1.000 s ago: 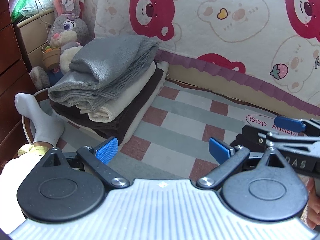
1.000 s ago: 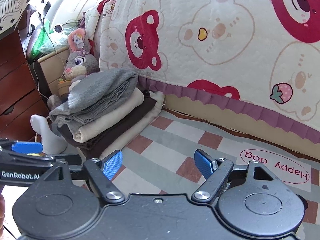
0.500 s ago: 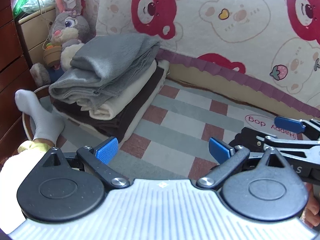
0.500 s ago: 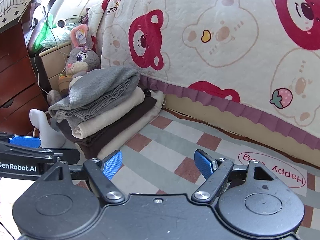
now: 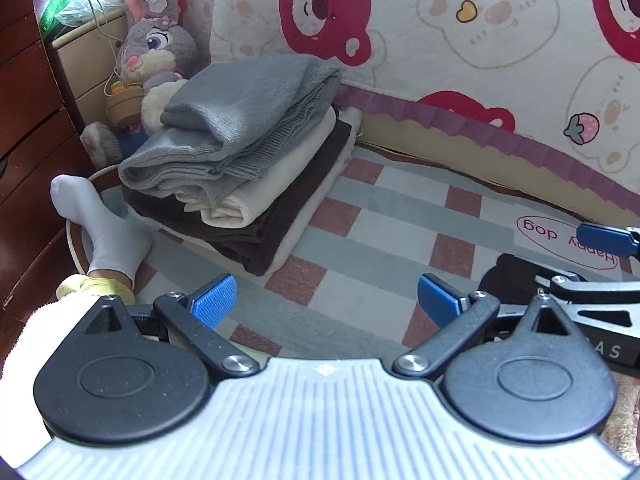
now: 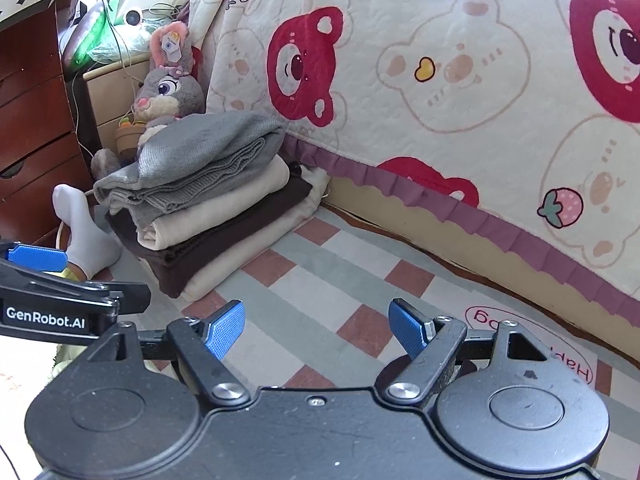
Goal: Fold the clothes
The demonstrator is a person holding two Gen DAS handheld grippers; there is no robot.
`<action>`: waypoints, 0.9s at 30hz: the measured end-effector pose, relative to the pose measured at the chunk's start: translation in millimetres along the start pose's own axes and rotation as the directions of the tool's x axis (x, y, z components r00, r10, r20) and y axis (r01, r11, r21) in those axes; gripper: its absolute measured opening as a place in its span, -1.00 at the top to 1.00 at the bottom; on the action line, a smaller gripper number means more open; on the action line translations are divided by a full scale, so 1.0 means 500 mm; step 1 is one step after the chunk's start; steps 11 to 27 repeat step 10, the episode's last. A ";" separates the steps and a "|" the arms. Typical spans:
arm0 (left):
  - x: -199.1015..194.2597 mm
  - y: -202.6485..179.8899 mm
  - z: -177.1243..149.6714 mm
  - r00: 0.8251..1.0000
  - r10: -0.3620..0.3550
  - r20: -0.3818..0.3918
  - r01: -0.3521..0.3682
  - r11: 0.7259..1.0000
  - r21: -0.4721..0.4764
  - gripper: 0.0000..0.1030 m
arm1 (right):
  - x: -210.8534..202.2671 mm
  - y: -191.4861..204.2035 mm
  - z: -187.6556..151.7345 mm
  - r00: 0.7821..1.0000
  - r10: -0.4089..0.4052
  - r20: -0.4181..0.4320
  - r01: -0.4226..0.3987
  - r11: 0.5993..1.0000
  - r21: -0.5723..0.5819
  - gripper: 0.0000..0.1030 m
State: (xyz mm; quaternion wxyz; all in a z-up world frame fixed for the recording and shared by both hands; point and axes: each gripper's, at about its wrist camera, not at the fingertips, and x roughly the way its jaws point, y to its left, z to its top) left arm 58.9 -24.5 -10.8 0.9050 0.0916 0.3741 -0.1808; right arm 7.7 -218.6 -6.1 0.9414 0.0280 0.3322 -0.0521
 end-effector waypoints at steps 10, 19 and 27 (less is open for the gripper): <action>0.000 -0.001 0.001 1.000 -0.002 0.003 0.002 1.000 0.013 -0.91 | 0.002 0.000 -0.002 1.000 0.002 -0.003 -0.002 1.000 0.006 -0.61; 0.000 -0.001 0.001 1.000 -0.002 0.003 0.002 1.000 0.013 -0.91 | 0.002 0.000 -0.002 1.000 0.002 -0.003 -0.002 1.000 0.006 -0.61; 0.000 -0.001 0.001 1.000 -0.002 0.003 0.002 1.000 0.013 -0.91 | 0.002 0.000 -0.002 1.000 0.002 -0.003 -0.002 1.000 0.006 -0.61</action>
